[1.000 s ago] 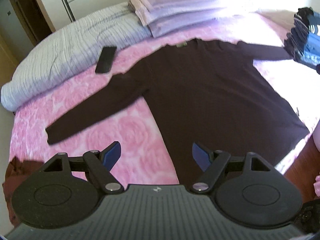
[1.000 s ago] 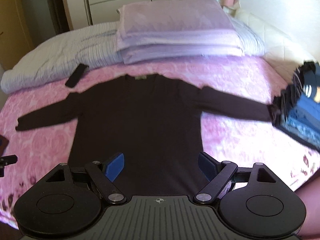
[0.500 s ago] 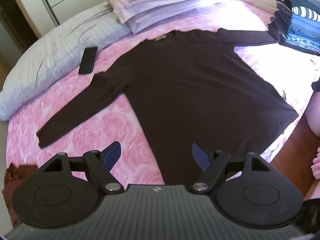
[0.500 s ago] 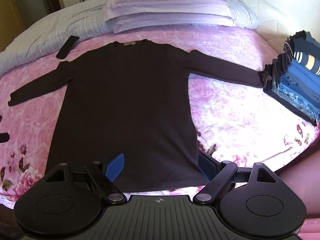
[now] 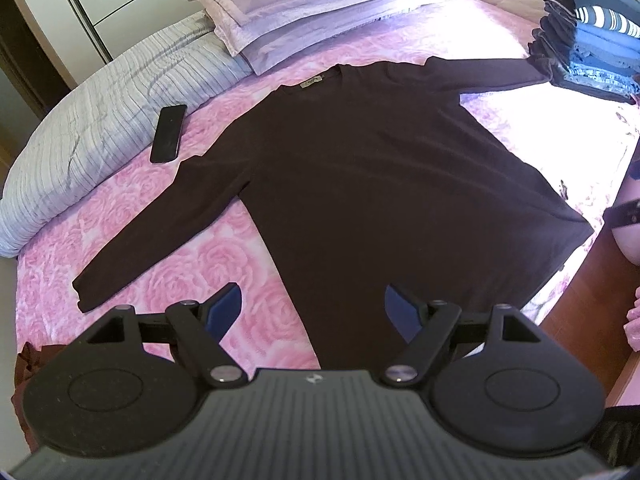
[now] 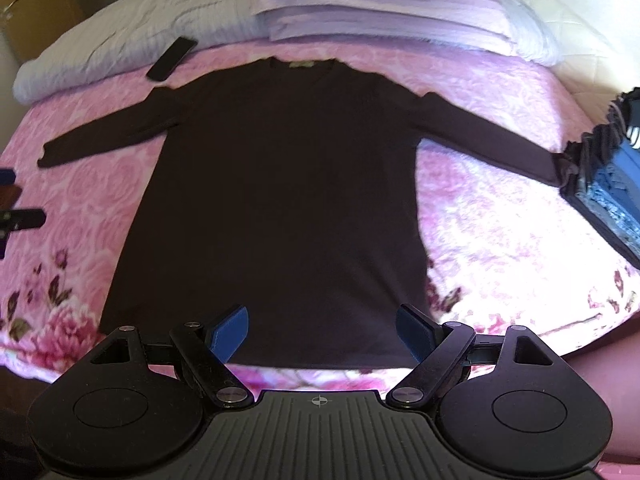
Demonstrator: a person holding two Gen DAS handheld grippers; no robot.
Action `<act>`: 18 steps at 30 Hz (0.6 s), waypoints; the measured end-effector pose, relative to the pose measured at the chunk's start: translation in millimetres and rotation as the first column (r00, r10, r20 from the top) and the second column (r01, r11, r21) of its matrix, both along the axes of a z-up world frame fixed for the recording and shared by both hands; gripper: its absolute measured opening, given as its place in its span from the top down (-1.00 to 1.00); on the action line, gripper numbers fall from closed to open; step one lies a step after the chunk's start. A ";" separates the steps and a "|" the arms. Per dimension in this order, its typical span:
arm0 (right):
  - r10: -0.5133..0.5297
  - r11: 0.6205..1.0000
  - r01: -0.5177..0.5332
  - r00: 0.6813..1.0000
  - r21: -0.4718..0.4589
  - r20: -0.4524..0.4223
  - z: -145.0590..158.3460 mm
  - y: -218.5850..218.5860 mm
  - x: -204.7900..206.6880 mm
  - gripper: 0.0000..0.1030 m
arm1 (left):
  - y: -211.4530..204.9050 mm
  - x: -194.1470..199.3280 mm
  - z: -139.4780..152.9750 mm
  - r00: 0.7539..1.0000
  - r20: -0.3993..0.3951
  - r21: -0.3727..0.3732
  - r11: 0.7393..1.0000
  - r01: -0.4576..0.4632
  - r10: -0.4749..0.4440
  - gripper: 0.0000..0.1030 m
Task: Fold clothes
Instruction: 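Open both grippers and pull back above the flattened sweater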
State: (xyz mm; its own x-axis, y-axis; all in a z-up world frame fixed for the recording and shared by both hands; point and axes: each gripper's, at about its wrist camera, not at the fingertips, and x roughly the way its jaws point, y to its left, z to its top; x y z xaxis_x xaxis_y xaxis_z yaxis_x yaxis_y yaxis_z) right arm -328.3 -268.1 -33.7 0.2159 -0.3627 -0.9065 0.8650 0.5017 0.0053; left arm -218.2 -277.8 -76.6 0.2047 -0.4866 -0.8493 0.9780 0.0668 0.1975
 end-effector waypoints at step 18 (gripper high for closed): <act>0.120 0.992 -0.120 0.993 0.036 0.011 -17.5 27.3 25.1 -0.63 | 53.3 10.6 0.2 0.993 0.032 0.024 0.993 -0.113 0.112 -0.52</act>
